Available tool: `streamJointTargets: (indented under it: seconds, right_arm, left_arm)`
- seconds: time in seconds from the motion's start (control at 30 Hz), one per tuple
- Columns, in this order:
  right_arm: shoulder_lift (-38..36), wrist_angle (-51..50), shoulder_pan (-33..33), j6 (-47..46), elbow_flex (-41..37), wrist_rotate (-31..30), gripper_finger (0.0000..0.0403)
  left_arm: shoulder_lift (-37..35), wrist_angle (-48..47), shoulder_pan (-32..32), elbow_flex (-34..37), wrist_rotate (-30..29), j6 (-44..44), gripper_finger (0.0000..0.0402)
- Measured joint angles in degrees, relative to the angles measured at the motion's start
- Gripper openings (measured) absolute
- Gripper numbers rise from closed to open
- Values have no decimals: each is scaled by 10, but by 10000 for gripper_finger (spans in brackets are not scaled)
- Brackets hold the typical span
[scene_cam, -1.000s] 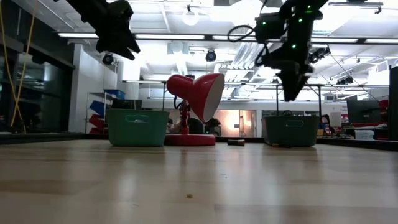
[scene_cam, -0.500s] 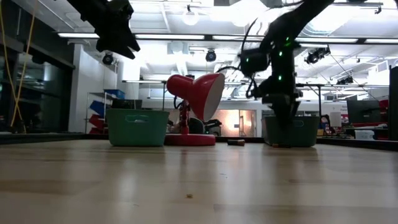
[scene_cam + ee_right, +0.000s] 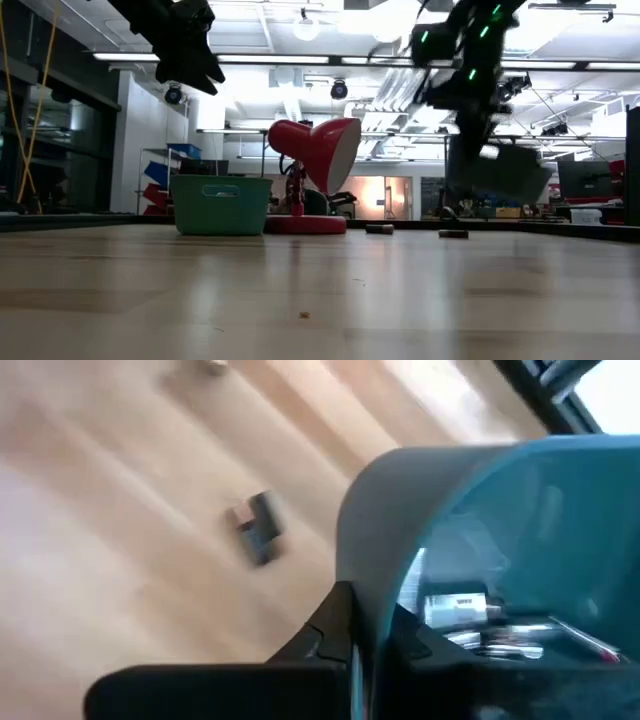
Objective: Sort batteries
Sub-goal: Move the blue bin to the bottom of the green bin
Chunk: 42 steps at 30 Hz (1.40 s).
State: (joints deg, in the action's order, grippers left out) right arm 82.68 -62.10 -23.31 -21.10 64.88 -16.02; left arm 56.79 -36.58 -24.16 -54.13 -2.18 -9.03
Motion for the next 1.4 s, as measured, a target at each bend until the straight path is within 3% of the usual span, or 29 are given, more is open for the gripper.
streamJointTargets:
  seconds: [0.17, 0.3, 0.5, 0.7, 0.83, 1.0, 1.17, 1.33, 1.4]
  right_arm:
    - [-76, -28, 76, -109, 0, 55, 1]
    - [-81, 0, 167, -194, 0, 76, 1]
    - [-5, 144, 276, -254, 0, 102, 0]
    - [122, 313, 331, -250, 1, 167, 0]
    - [216, 395, 349, -215, 40, 216, 0]
    - [319, 407, 358, -112, 164, 234, 4]
    - [399, 331, 349, -32, 311, 235, 41]
    - [437, 210, 342, 43, 429, 244, 115]
    - [438, 162, 342, 84, 459, 220, 144]
  left_arm:
    - [0, 2, -2, 0, -3, 17, 202]
    - [0, 5, -2, 0, -7, 17, 202]
    - [0, 5, -2, 0, -7, 16, 202]
    - [0, 4, -2, 0, -7, 16, 202]
    - [0, 3, -2, 0, -6, 12, 202]
    - [0, 2, -2, 0, -6, 24, 202]
    - [0, -1, -2, 0, 0, 36, 202]
    - [0, -18, -2, 0, 3, 36, 202]
    - [0, -31, -2, 0, 4, 36, 202]
